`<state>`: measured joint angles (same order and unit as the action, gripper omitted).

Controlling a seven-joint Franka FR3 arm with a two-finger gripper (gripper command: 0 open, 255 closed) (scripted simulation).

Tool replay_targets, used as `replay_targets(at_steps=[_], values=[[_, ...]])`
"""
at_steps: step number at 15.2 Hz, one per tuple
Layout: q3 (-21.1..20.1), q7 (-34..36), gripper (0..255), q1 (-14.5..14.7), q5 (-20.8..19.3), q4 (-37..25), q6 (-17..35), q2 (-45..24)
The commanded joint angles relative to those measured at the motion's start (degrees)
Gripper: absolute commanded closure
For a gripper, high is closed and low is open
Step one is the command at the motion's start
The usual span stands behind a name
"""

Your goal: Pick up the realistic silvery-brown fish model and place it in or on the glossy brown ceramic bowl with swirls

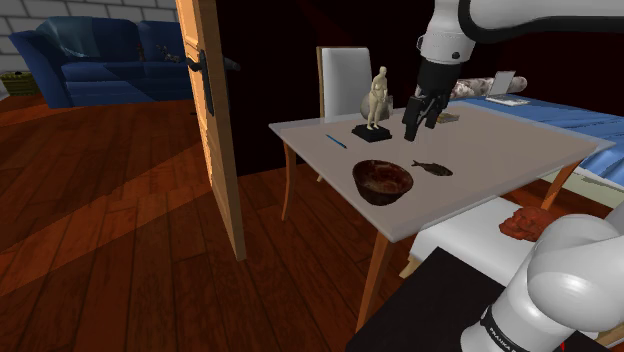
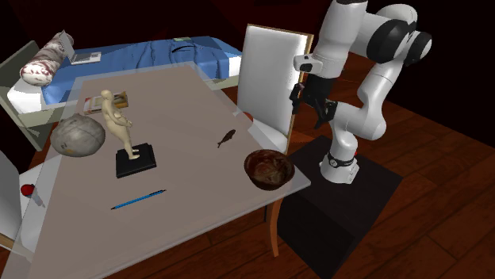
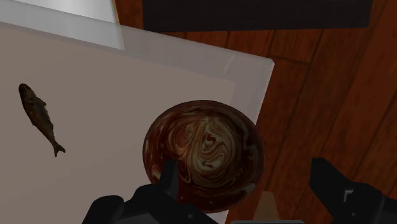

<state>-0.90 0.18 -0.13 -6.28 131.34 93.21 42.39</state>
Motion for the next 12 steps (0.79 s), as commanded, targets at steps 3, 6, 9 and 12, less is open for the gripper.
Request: replay_targets(at_steps=[3, 6, 9, 12], values=[[2.53, -3.30, 0, -0.46, -1.40, 1.45, 1.68, -0.47], [6.35, -8.21, 0, -1.20, -3.51, 3.06, 4.34, -1.82], [10.16, -13.09, 0, -1.97, -5.51, 3.97, 7.17, -3.98], [13.98, -17.94, 0, -2.64, -7.27, 4.18, 10.13, -6.92]])
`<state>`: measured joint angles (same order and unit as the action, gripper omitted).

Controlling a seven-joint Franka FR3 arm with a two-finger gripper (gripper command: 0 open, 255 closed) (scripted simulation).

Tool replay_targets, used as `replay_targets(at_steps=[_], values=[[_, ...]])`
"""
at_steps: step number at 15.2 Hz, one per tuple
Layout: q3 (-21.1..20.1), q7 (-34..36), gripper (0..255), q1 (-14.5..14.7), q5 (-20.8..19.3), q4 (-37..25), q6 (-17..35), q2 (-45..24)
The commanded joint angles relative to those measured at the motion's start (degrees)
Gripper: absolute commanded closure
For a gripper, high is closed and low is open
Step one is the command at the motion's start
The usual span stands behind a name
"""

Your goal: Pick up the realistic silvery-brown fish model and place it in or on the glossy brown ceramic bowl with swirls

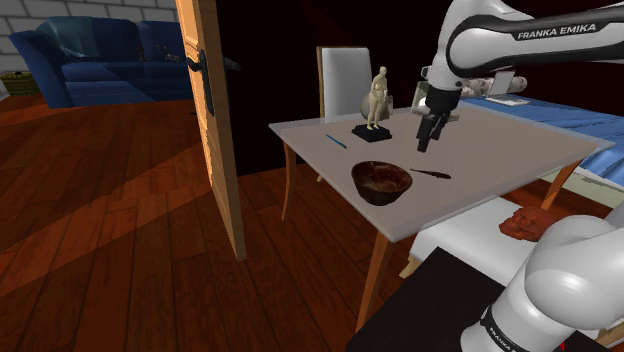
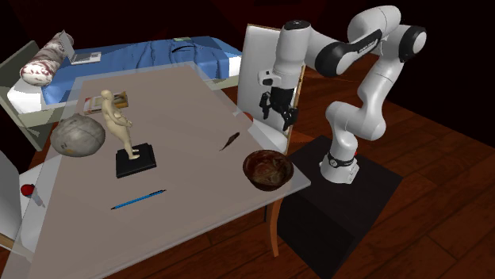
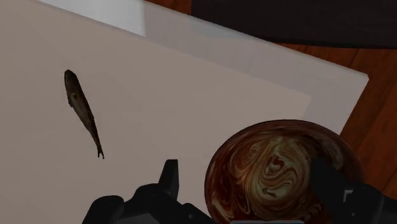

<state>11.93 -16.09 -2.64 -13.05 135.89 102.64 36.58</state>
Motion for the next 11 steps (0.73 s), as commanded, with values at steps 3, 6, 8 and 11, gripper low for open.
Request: replay_targets(at_steps=[3, 6, 8, 11], values=[[4.95, -6.54, 0, -0.63, -1.89, -0.88, 3.76, -4.81], [8.71, -11.51, 0, -0.93, -2.72, -2.09, 6.86, -9.24], [11.19, -14.91, 0, -1.00, -2.87, -3.27, 8.91, -12.57], [14.78, -20.27, 0, -1.02, -2.30, -5.61, 11.90, -18.14]])
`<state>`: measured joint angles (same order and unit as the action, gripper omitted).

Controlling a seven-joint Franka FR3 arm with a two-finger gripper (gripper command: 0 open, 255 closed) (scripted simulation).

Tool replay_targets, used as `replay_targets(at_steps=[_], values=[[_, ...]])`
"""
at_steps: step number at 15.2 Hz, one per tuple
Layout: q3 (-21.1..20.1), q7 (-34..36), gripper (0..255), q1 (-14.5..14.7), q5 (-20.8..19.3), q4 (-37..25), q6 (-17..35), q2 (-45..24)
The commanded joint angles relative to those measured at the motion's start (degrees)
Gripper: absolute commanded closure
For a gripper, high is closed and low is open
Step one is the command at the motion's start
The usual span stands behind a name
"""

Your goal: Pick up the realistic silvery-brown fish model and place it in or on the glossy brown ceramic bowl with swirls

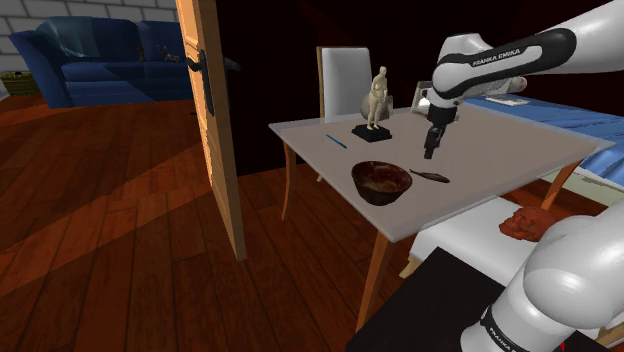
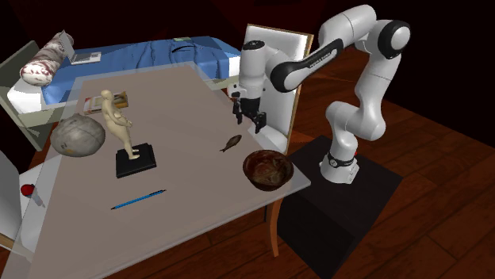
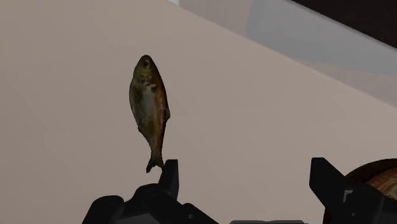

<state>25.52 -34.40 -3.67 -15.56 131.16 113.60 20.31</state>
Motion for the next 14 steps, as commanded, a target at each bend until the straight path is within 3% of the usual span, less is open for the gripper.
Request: replay_targets(at_steps=[1, 5, 10, 14], values=[[2.37, -3.82, 0, 0.04, 0.63, -1.80, 1.91, -3.87], [6.59, -11.81, 0, -0.04, 3.72, -6.23, 5.44, -12.65], [9.78, -22.78, 0, -1.77, 10.53, -13.51, 8.54, -25.10], [9.70, -24.54, 0, -2.69, 12.13, -13.32, 10.95, -27.78]])
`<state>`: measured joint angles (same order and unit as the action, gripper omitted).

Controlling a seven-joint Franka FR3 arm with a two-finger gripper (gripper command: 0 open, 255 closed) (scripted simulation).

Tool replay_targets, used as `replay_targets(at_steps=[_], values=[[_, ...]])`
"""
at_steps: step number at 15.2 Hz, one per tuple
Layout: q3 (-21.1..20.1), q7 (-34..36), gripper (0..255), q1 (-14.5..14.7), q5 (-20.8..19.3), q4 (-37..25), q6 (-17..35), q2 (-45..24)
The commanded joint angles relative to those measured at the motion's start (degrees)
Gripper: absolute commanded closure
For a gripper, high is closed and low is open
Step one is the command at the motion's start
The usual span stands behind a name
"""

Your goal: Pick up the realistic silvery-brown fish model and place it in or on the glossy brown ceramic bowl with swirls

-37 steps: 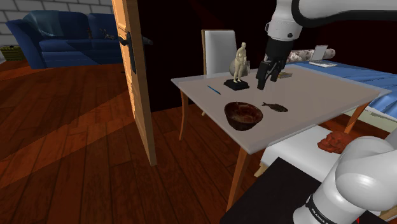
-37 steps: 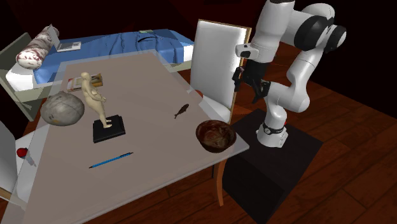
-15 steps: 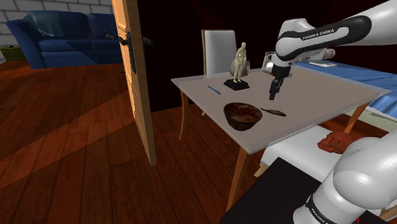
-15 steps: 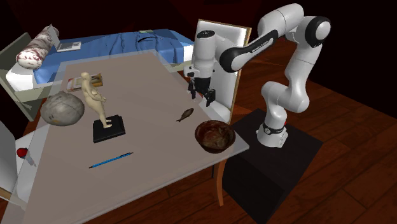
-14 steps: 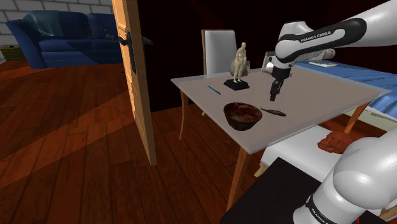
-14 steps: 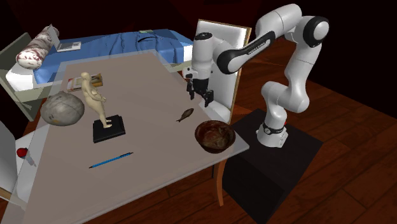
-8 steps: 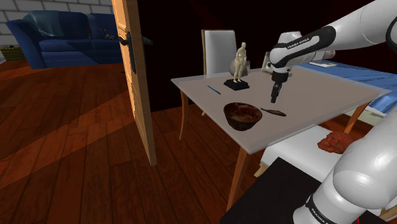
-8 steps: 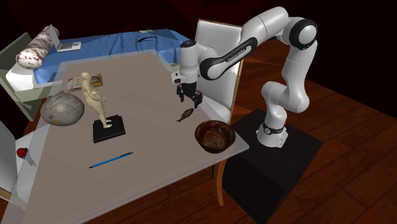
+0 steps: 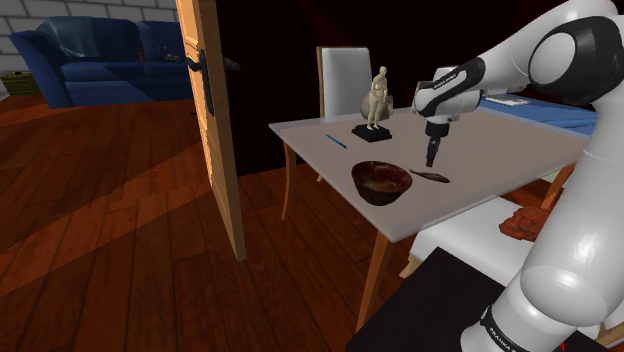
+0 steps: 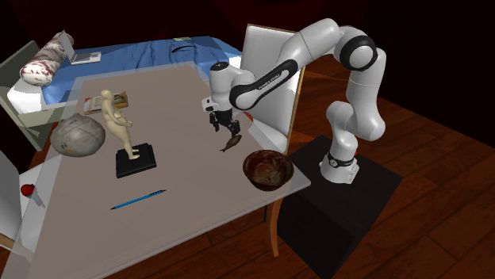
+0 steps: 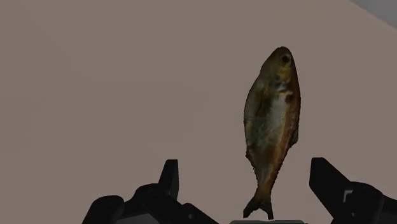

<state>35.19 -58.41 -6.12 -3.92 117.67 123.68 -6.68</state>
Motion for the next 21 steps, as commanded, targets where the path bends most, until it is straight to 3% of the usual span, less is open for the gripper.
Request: replay_targets(at_steps=[1, 5, 12, 13, 21], values=[[0.02, -0.72, 0, -0.35, 0.76, 0.53, 1.60, -1.22], [-0.10, -1.46, 0, -0.81, 1.82, 1.71, 4.18, -2.85], [-0.10, -1.46, 0, -0.81, 1.82, 1.71, 4.18, -2.85], [-0.10, -1.46, 255, -0.81, 1.82, 1.71, 4.19, -2.85], [-0.10, -1.46, 255, -0.81, 1.82, 1.72, 4.19, -2.85]])
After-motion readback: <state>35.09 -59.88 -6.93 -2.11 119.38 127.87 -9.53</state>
